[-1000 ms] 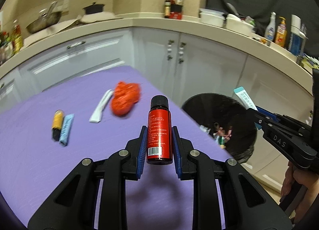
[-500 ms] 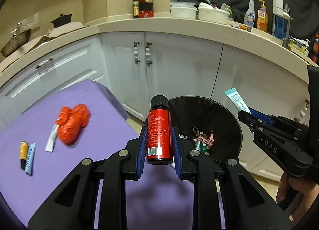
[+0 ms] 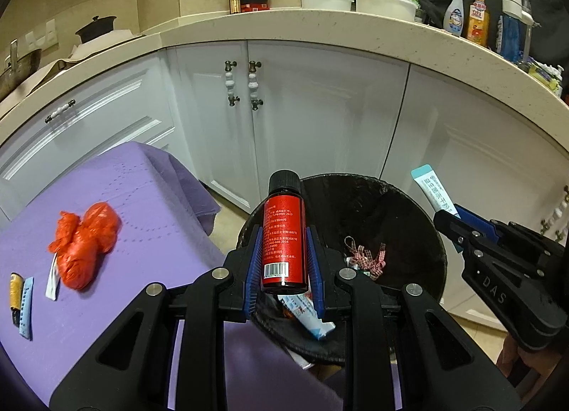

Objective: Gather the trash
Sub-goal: 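Carry the red bottle and toothpaste tube over the bin and open both grippers, then return both grippers to the table and grasp the red-orange bag with right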

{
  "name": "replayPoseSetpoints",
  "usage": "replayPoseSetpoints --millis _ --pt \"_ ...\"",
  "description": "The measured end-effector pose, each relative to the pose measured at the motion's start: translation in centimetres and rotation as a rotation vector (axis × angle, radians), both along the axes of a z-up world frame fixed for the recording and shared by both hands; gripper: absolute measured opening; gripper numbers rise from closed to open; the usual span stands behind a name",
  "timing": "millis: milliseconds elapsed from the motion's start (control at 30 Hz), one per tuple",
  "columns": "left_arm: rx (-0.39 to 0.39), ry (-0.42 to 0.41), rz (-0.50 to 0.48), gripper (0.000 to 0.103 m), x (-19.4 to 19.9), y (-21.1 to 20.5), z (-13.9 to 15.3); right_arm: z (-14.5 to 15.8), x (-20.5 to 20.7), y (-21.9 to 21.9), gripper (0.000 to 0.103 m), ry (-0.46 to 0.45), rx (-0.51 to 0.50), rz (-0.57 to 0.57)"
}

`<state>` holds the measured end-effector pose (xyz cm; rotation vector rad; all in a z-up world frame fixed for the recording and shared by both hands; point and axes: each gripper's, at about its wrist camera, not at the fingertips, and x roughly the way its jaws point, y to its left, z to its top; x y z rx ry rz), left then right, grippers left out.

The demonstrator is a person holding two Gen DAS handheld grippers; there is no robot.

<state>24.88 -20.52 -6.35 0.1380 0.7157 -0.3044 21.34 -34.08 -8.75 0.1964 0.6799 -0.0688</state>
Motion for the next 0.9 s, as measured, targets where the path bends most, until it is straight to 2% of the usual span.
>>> replayPoseSetpoints --millis 67,133,167,200,233,367,500,567,900 --pt "-0.001 0.006 -0.004 0.023 0.5 -0.3 -0.1 -0.3 0.3 -0.2 0.019 0.0 0.003 -0.004" --pt "0.0 0.002 -0.002 0.028 0.9 -0.7 -0.3 -0.6 0.7 -0.4 0.04 0.0 0.008 -0.017" --pt "0.002 0.003 0.0 0.033 1.1 -0.8 -0.4 -0.6 0.7 -0.4 0.042 -0.004 0.01 -0.027" --pt "0.002 0.003 0.001 0.044 1.1 -0.8 -0.4 -0.6 0.7 -0.5 0.043 -0.004 0.013 -0.03" --pt "0.0 -0.001 0.003 0.05 1.1 -0.8 -0.3 -0.6 0.7 -0.6 0.044 -0.003 0.015 -0.032" --pt "0.005 -0.018 0.001 0.05 0.7 -0.5 0.1 -0.2 0.5 -0.3 0.047 -0.01 0.01 -0.039" --pt "-0.01 -0.028 0.036 0.059 0.1 1.0 0.8 0.4 0.1 0.4 0.05 -0.017 0.011 -0.033" --pt "-0.012 -0.029 0.052 0.059 -0.3 1.9 1.1 0.7 -0.1 0.8 0.051 -0.024 0.011 -0.027" --pt "-0.015 -0.06 0.204 0.06 -3.0 9.8 2.5 2.0 0.0 7.1 0.054 -0.047 0.015 0.104"
